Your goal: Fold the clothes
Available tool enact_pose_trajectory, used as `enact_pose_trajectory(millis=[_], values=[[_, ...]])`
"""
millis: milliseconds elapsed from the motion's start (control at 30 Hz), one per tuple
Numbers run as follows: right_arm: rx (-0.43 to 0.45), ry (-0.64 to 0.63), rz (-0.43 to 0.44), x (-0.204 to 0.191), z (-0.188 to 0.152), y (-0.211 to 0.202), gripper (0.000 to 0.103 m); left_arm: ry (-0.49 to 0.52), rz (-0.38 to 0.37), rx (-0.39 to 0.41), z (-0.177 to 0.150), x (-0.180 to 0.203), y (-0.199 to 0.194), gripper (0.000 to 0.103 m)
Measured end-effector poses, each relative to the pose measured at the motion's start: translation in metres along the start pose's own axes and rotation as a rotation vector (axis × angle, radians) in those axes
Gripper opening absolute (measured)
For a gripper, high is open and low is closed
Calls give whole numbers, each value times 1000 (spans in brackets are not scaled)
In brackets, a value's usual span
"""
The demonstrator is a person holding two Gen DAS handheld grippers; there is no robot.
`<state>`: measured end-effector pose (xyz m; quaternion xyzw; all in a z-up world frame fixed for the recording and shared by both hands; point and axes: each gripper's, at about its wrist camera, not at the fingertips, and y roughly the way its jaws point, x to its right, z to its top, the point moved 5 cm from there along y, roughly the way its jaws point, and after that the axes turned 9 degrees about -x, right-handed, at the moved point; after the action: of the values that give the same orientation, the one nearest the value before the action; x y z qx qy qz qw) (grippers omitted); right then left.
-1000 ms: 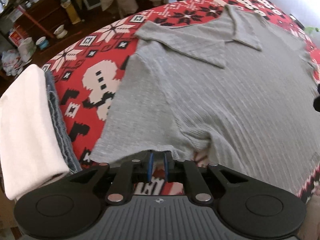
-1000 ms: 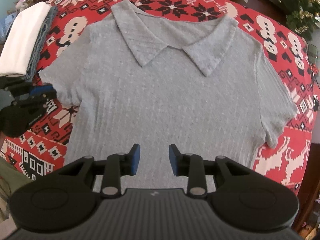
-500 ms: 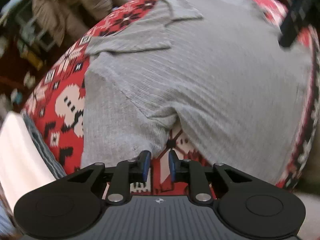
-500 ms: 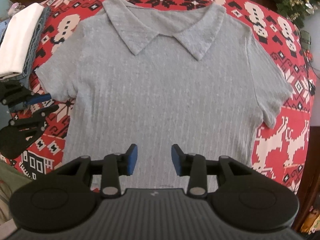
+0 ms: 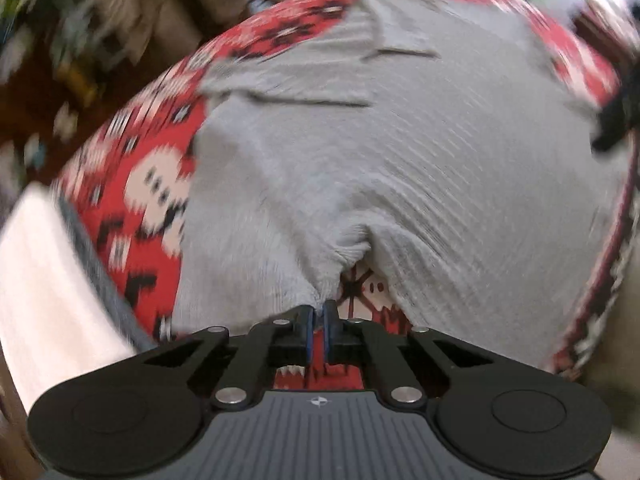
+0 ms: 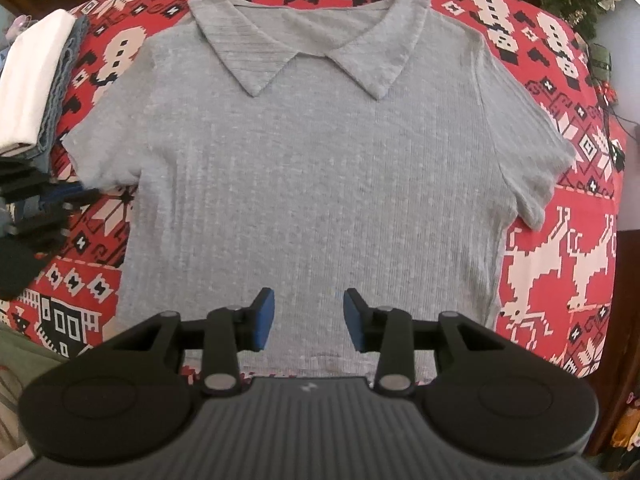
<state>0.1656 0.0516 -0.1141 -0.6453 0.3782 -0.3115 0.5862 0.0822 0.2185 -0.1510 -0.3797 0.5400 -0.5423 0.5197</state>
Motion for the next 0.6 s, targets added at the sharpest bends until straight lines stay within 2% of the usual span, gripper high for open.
enact_pose_trajectory(millis=[133, 200, 233, 333, 500, 600], values=[[-1, -7, 12, -4, 1, 3, 42, -150, -76, -61, -7, -16, -5, 6], [4, -11, 23, -8, 3, 3, 43, -224, -115, -92, -11, -25, -7, 13], [8, -14, 28, -10, 4, 3, 43, -254, -128, -104, -12, -28, -9, 14], [18, -28, 43, -18, 8, 2, 43, -189, -59, -70, -14, -18, -10, 16], [25, -74, 54, -36, 15, 3, 44, -134, -65, -51, -14, 0, -3, 17], [22, -77, 59, -41, 17, 2, 44, -166, -63, -47, -12, 2, 0, 17]])
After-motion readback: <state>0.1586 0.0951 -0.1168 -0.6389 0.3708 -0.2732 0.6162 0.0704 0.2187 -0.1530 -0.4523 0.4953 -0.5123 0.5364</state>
